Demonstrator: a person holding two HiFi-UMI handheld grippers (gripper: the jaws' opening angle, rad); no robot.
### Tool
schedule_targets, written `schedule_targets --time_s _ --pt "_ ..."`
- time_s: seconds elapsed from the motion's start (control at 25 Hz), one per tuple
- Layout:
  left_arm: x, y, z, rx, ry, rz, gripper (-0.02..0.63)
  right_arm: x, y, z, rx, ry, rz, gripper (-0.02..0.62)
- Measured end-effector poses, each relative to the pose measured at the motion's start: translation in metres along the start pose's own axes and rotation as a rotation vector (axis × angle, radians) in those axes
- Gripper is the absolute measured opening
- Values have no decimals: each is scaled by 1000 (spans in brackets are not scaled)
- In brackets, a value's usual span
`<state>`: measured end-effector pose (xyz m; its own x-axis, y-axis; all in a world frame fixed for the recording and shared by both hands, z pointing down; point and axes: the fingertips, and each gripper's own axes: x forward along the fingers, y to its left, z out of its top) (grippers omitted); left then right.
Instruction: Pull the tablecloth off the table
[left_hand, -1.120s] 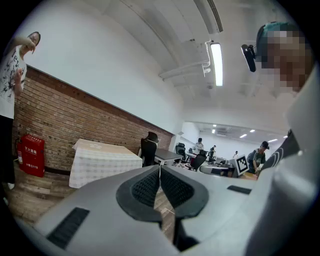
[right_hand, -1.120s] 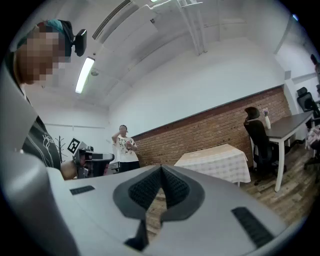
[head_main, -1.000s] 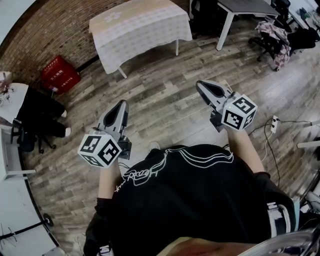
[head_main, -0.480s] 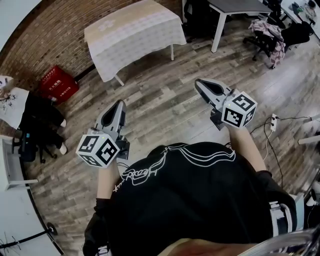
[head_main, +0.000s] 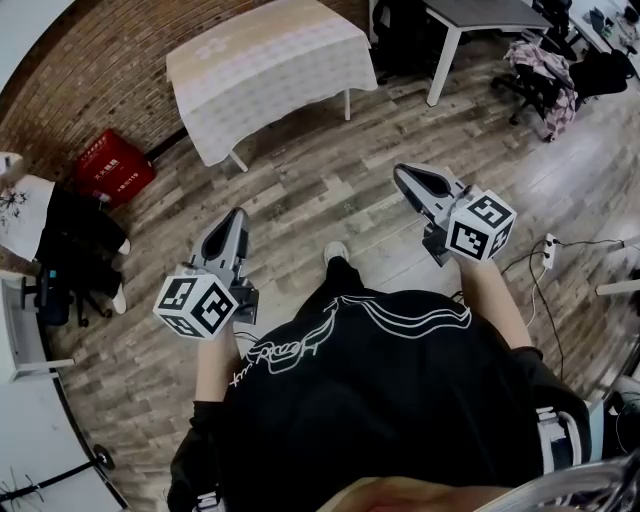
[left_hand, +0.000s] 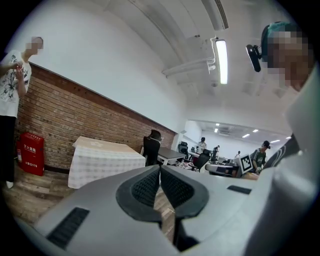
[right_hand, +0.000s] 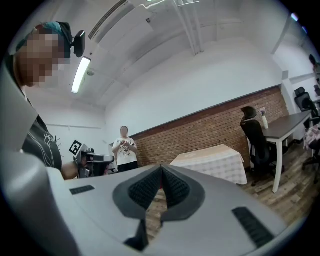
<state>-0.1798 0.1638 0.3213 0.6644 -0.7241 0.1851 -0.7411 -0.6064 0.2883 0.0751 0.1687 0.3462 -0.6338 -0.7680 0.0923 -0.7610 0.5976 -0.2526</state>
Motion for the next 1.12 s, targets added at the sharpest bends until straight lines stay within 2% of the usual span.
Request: schedule_targets --time_s 0.32,0.64,0.84,1.12 --pt "69 65 13 -25 20 15 9 68 -61 1 40 37 -18 -3" --pt "178 157 47 -74 29 17 9 161 -155 25 64 84 -58 -3" --pt "240 218 71 -80 7 52 9 222 -211 41 57 110 -74 -2" --pt "295 265 71 -69 25 87 11 275 -271 43 51 131 -91 -2"
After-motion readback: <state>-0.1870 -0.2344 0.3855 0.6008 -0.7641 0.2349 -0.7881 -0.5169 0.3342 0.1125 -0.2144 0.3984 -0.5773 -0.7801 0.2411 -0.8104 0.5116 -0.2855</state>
